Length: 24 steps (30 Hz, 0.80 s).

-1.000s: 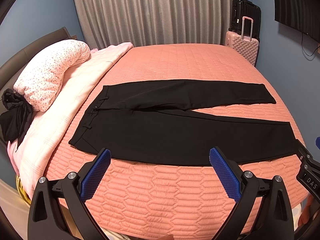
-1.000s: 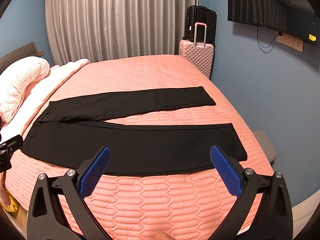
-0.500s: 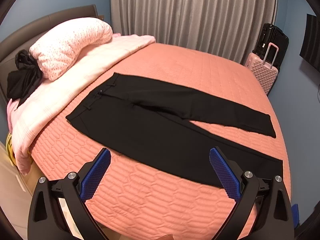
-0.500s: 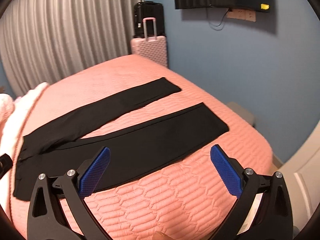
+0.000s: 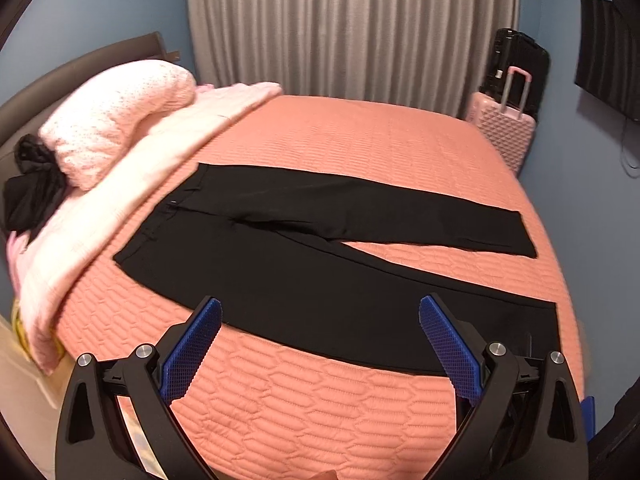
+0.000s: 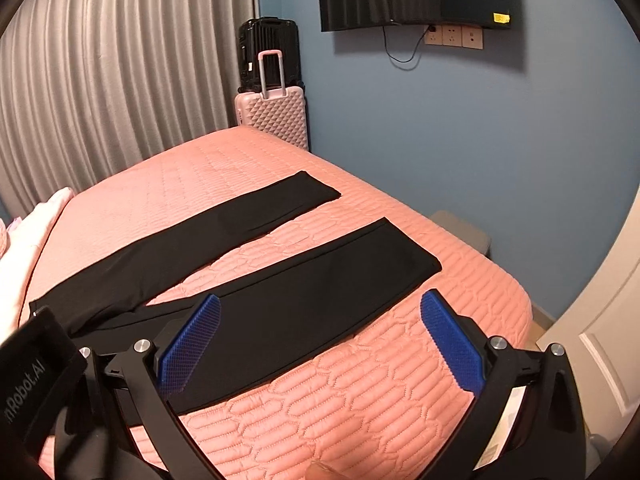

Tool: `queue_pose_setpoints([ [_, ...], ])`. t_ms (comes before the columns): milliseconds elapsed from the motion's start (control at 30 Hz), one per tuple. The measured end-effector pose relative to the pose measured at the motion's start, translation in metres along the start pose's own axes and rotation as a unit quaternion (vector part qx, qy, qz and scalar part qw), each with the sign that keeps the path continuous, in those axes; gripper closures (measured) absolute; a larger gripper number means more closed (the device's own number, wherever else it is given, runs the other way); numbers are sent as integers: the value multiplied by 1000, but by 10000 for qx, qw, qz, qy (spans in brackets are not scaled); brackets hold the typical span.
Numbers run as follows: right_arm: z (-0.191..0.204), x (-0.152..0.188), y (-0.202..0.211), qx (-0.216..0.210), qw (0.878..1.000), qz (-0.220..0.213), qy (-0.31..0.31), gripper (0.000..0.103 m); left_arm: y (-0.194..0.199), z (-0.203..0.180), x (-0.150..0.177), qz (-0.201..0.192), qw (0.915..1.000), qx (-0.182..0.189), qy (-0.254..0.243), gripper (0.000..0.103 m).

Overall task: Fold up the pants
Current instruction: 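Move both tools toward the trouser legs, lowering over the fabric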

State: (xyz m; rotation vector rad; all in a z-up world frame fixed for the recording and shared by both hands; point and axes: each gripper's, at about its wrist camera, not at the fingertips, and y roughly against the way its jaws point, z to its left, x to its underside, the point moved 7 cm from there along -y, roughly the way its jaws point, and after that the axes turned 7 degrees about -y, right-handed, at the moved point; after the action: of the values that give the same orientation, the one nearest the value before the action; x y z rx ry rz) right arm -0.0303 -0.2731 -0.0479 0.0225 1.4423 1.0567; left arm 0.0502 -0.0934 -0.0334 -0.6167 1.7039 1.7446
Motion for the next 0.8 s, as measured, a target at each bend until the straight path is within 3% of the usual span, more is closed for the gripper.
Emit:
queue_pose_setpoints([
  [167, 4, -1, -6, -69, 9999, 33, 101, 5, -8, -4, 7, 102, 9959, 838, 323, 6],
  [233, 8, -7, -11, -143, 9995, -33, 289, 5, -18, 1, 16, 398, 9850, 1382, 953, 6],
  [267, 11, -12, -17, -296, 9988, -44, 384, 5, -21, 6, 19, 453, 9794, 1488, 1285, 7],
  [300, 13, -17, -24, -433, 9978, -51, 491, 5, -29, 19, 25, 505, 9686, 1556, 1870, 7],
  [333, 15, -28, -40, -562, 9964, -43, 625, 5, -35, 26, 27, 592, 9658, 1481, 2042, 7],
  [400, 24, -47, -69, -954, 9921, 29, 819, 5, -52, 35, 27, 761, 9740, 1246, 1730, 8],
  [467, 37, -65, -101, -1263, 9856, 44, 1120, 5, -69, 47, 17, 627, 9912, 586, 1007, 7],
  [533, 56, -79, -142, -1393, 9781, 195, 1532, 5, -87, 57, 4, 466, 9986, -250, 67, 6],
  [600, 83, -92, -191, -1475, 9654, 312, 2129, 5, -105, 58, -3, 501, 9952, -673, -500, 5],
  [667, 105, -96, -229, -1531, 9531, 353, 2588, 5, -127, 67, -10, 672, 9896, -1144, -557, 5],
  [733, 114, -109, -281, -1531, 9463, 473, 2807, 5, -148, 65, -17, 742, 9909, -989, -522, 5],
  [800, 116, -120, -332, -1568, 9445, 746, 2787, 5, -164, 62, -26, 517, 9943, -819, -440, 5],
])
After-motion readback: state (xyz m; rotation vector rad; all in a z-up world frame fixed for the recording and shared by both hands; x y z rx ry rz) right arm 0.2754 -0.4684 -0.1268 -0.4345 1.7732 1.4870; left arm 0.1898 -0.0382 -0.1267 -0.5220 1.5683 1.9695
